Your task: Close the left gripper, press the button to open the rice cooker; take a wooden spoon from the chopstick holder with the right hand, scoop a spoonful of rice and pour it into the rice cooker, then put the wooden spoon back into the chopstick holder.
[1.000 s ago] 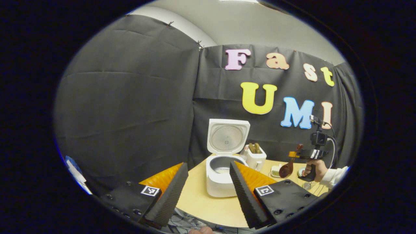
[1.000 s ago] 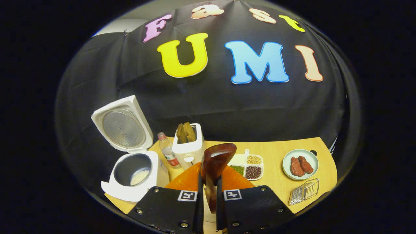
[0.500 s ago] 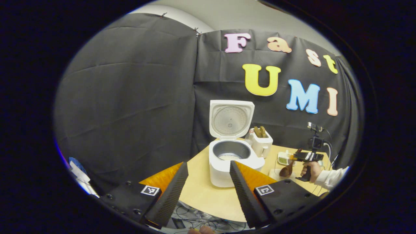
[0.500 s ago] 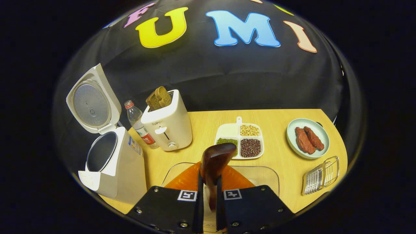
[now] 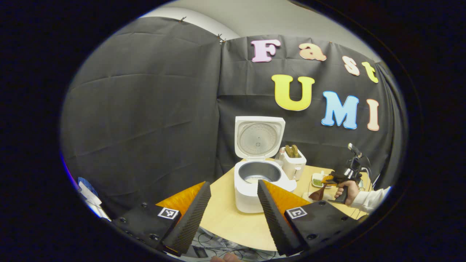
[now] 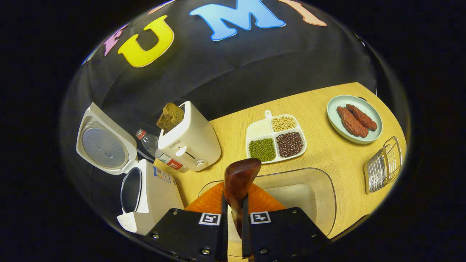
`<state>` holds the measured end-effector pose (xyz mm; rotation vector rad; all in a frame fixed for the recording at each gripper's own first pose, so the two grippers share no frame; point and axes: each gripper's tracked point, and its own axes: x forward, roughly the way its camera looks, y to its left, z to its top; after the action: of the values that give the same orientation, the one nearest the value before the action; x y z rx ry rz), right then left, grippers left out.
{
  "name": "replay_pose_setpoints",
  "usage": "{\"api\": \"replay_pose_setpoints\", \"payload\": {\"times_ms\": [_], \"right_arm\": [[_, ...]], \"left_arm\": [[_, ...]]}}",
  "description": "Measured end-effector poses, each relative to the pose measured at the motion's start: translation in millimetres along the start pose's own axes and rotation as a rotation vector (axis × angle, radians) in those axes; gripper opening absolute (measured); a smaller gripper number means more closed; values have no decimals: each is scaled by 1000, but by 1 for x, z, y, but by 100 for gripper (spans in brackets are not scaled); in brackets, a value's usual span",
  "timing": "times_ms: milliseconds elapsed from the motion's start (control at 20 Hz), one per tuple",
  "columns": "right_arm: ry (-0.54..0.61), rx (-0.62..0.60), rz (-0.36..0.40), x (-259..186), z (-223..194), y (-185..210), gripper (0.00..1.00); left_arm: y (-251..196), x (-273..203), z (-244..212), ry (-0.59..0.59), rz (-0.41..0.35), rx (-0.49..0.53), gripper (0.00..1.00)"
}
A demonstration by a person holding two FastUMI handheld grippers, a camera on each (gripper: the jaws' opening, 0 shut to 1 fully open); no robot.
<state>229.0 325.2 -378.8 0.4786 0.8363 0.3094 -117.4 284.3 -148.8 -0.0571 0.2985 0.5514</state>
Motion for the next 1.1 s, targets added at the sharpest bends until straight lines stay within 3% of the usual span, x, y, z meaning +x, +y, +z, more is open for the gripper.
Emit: {"api": "replay_pose_setpoints", "payload": {"times_ms": [350,750,1100], "right_arm": [[27,282,87,-20,-1,-9,16],[-56,330,189,-80,47,3,15],[-101,380,338,-123,85,66,15]], "left_arm": [[-8,-10,14,-38,-27,19,90],[-18,-22,21,-73,-69,8,90],[-10,-36,29,-103,-62,8,90]]}}
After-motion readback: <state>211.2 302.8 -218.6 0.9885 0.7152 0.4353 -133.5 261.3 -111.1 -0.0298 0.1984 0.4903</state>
